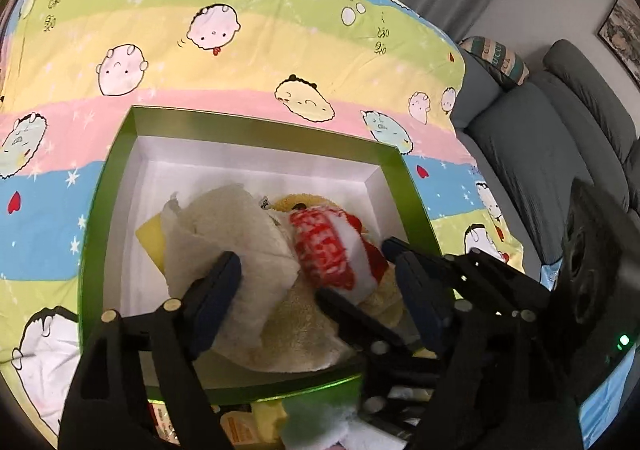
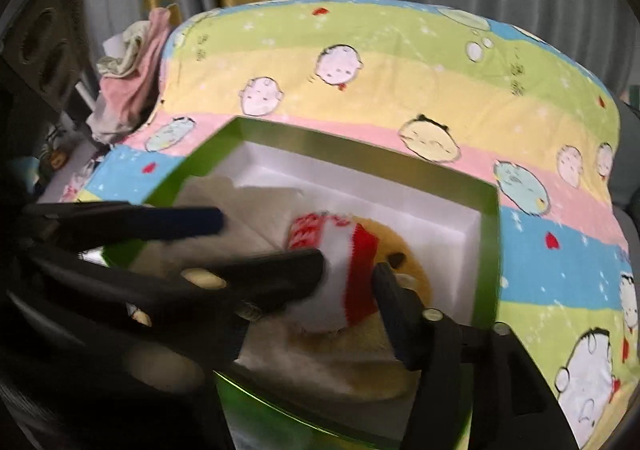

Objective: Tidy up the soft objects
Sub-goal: 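Withdraw both grippers from the box back over the remaining pile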

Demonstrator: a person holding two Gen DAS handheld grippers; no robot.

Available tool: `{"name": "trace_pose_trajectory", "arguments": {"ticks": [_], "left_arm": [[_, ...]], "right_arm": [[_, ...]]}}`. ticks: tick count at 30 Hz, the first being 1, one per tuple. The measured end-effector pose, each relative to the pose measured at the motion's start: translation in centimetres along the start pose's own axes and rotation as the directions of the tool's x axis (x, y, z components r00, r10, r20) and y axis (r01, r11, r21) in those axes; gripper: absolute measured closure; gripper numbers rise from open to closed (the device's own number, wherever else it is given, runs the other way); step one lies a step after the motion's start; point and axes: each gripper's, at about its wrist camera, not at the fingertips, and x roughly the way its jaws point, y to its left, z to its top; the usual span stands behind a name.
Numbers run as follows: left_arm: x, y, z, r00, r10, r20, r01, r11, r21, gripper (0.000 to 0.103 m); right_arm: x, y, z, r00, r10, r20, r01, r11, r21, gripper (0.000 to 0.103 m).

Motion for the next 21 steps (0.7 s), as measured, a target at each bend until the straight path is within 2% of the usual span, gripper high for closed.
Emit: {"name": "trace_pose_trajectory", "arguments": {"ticks": [3, 4, 7, 13, 15, 17, 21], "left_arm": [[-1.2, 0.0, 0.0, 0.999, 0.037, 0.014, -0.037, 0.999, 0.005, 0.01], [-1.7, 0.0, -0.1, 0.998, 0.053, 0.023, -0.054, 0.999, 0.009, 0.002], [-3.8, 0.4, -0.9, 0.994, 0.098, 0.052, -0.099, 0.995, 0.021, 0.001], [-7.0, 1.5, -3.5, 0.983, 0.174, 0.053, -0.174, 0.985, -0.009, 0.001], [-8.1, 1.6, -4.9, 0.979, 0.196, 0.059, -0.195, 0.981, -0.018, 0.001], [-9.1, 1.6, -6.2, 0.977, 0.202, 0.063, -0.201, 0.979, -0.019, 0.001], [-10.7, 1.6, -9.5, 0.976, 0.209, 0.055, -0.209, 0.978, -0.013, 0.001]], "right_arm": [[-1.3, -1.1, -0.6, 1.0, -0.007, 0.017, 0.007, 1.0, 0.018, 0.043], [-1.9, -1.5, -0.8, 0.999, -0.016, 0.027, 0.016, 1.0, 0.027, 0.043], [-3.8, -2.7, -2.0, 0.998, -0.026, 0.054, 0.023, 0.998, 0.061, 0.036], [-8.0, -3.7, -4.9, 0.995, -0.01, 0.097, -0.002, 0.992, 0.126, 0.033], [-9.3, -3.6, -6.2, 0.994, 0.004, 0.107, -0.02, 0.99, 0.141, 0.029], [-10.4, -3.4, -7.4, 0.993, 0.009, 0.119, -0.027, 0.988, 0.151, 0.023], [-11.8, -2.4, -9.6, 0.995, 0.017, 0.101, -0.031, 0.99, 0.137, 0.023]]}}
